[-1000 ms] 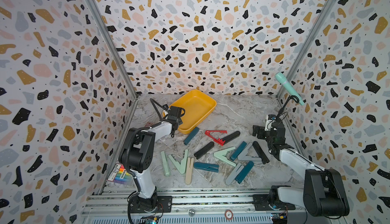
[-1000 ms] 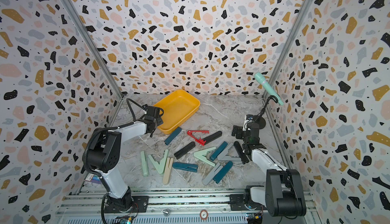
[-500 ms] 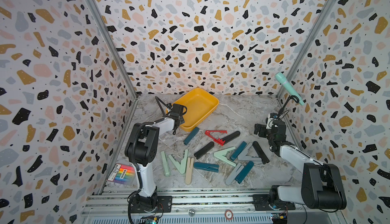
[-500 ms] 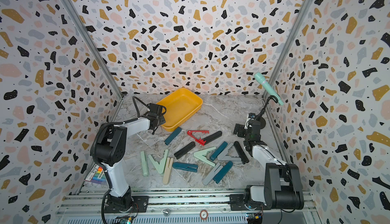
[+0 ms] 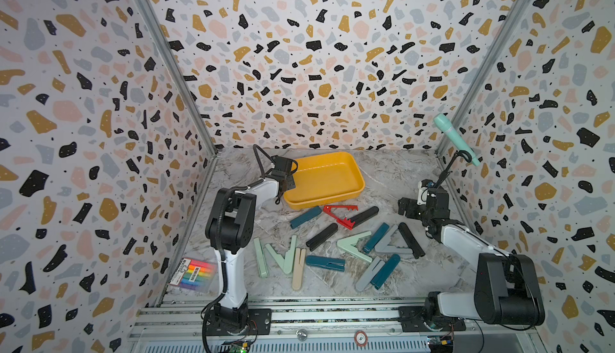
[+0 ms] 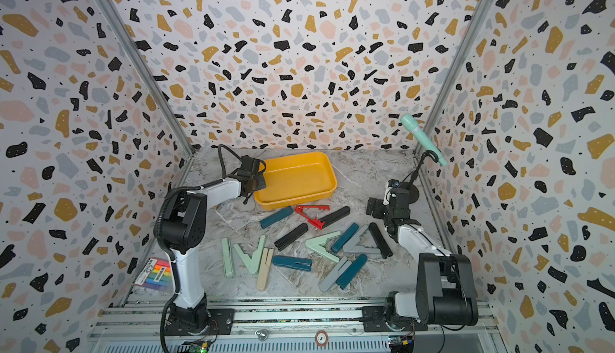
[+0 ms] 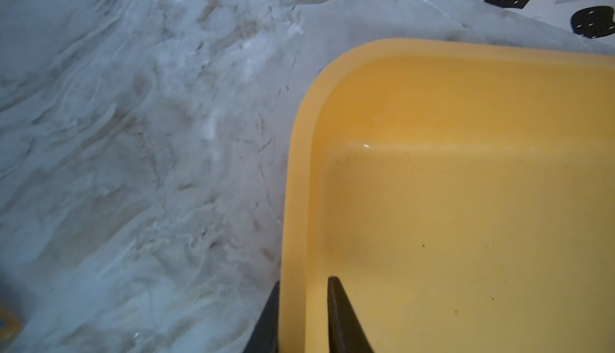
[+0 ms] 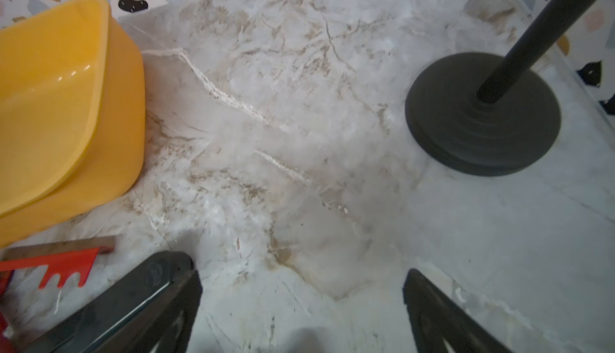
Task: Put the pruning pliers into the storage box
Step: Adjust the storage box at the center of the board.
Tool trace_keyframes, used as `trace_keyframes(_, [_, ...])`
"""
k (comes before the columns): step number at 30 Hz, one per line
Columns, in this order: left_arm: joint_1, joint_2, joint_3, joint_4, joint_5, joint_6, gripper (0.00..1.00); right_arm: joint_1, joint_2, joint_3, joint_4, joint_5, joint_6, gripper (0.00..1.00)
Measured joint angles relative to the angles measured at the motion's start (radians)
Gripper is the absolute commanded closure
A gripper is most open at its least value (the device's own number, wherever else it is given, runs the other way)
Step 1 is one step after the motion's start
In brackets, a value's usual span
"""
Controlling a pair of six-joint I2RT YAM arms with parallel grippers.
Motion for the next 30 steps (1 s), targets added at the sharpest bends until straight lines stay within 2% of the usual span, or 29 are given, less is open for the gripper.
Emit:
trace_keyframes(4, [-0.002,0.033,0.058,0.001,0.033,0.048,0.8,0.0,0.01,0.018,-0.104,-0.025,0.003,0.07])
trace_keyframes(11, [-0.028,0.042,0.068,0.001,0.084,0.12,0.8,0.016,0.01,0.029,-0.245,-0.025,0.021,0.1])
trace_keyframes(15, [-0.038,0.047,0.068,0.014,0.12,0.158,0.8,0.019,0.01,0.029,-0.307,-0.015,0.029,0.16])
trace_keyframes(23, [-0.039,0.05,0.068,0.024,0.185,0.251,0.8,0.02,0.01,0.029,-0.381,-0.009,0.039,0.21])
trace_keyframes(30, [-0.042,0.05,0.067,0.031,0.237,0.283,0.79,0.02,0.01,0.025,-0.401,-0.01,0.043,0.26])
